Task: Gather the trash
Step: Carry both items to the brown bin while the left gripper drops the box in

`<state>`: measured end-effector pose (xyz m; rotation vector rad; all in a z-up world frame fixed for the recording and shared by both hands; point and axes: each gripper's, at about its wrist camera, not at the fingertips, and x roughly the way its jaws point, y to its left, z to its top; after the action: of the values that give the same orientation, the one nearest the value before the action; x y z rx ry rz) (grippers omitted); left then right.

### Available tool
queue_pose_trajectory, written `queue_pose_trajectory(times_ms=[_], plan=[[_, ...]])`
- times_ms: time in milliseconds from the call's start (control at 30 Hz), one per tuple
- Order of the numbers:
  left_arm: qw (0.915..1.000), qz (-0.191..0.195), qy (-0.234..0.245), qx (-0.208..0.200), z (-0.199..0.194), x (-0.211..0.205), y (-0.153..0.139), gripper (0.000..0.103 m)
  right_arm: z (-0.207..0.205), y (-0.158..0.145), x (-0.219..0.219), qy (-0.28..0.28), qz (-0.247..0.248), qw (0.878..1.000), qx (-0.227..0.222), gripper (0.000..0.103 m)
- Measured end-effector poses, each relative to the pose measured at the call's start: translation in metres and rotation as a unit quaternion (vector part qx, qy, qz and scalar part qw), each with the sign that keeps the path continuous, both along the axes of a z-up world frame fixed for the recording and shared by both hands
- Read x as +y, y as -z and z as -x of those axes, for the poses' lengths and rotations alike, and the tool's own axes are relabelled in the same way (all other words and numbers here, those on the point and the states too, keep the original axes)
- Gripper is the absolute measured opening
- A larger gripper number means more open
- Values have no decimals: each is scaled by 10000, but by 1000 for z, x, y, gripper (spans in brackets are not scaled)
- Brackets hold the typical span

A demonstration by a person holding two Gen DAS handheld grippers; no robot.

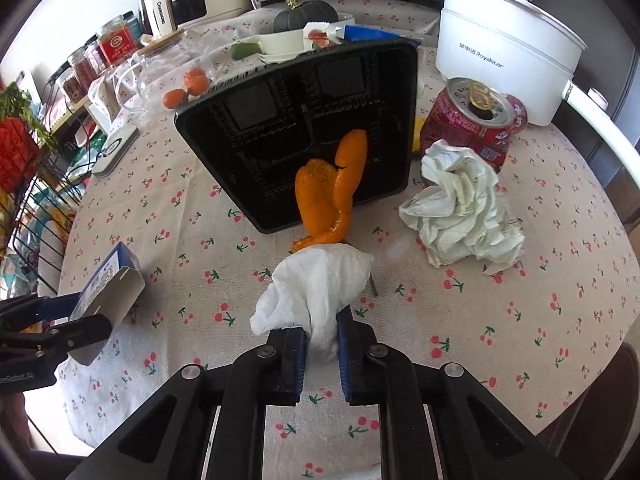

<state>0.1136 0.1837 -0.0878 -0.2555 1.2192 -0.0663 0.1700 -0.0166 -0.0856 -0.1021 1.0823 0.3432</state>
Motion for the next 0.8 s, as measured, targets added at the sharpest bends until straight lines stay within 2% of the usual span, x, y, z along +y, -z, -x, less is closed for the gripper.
queue_pose_trajectory(times_ms=[200, 433, 800], plan=[[9995, 27, 248, -183, -7, -28, -11, 63, 16, -24, -37, 54, -8, 9999, -126, 14], [9967, 66, 737, -339, -12, -84, -26, 63, 32, -45, -110, 528, -131, 9983, -199, 14], [9846, 293, 1643, -519, -16, -194, -39, 63, 72, -50, -237, 1327, -142, 9909, -190, 14]])
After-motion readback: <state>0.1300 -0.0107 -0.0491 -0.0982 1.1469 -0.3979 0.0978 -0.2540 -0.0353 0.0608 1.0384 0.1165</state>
